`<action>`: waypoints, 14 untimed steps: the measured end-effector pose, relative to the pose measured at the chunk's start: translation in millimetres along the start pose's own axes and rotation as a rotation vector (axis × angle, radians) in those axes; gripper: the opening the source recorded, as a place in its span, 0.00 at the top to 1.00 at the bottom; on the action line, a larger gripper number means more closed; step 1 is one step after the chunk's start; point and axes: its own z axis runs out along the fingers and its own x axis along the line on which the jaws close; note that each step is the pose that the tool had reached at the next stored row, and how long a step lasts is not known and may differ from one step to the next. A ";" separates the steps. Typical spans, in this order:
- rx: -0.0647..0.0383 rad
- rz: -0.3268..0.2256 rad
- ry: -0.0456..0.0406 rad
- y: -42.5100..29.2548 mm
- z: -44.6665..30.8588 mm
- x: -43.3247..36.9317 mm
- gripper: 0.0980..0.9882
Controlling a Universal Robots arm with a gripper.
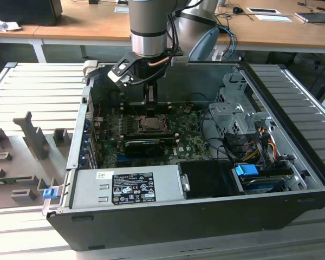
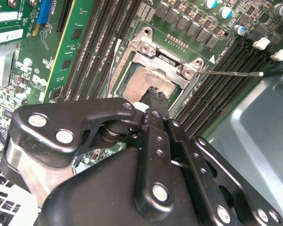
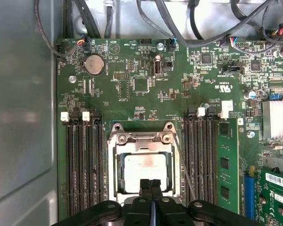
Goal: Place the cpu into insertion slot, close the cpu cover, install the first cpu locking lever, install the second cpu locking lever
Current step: 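Install the first cpu locking lever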
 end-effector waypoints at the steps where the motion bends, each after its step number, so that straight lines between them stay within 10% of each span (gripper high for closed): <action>1: 0.000 0.000 -0.0017 0.0 -1.0 -0.1 0.99; 14: 0.000 -0.001 -0.0127 0.6 -11.9 -0.8 0.99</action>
